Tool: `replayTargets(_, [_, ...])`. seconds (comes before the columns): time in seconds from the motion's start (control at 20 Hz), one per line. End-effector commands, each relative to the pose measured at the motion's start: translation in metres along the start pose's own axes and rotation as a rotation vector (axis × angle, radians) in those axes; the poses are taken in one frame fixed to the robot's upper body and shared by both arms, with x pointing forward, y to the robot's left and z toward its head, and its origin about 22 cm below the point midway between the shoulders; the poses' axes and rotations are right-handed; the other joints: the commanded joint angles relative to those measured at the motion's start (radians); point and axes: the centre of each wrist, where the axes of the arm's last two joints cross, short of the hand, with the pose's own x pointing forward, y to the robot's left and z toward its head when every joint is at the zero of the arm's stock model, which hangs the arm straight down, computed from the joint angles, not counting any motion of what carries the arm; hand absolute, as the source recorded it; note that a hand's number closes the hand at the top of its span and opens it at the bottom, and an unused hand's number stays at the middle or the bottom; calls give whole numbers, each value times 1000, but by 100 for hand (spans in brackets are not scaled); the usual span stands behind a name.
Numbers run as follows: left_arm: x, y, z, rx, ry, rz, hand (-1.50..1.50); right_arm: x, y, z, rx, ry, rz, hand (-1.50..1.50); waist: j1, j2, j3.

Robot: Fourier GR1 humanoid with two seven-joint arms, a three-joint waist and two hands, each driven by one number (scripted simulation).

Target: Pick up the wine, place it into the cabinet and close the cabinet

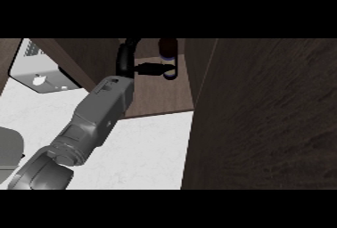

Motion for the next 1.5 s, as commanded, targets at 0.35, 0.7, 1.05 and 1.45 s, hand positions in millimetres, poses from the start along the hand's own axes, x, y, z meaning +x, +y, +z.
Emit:
replayTargets(0.35, [13, -10, -4, -155, -91, 272, 150, 43, -6, 8, -14, -3, -96, -150, 31, -16, 1])
replayTargets(0.7, [37, -33, -9, -214, -85, 329, -150, 45, -7, 14, -39, 27, -67, -150, 58, -30, 3])
replayTargets(1.05, [25, -41, 3, -217, -72, 340, -150, 51, -10, 17, -38, 46, -72, -150, 60, -41, 4])
replayTargets(1.45, [23, -40, 14, -310, -72, 456, -150, 49, -13, 14, -98, 41, -40, -150, 108, -55, 3])
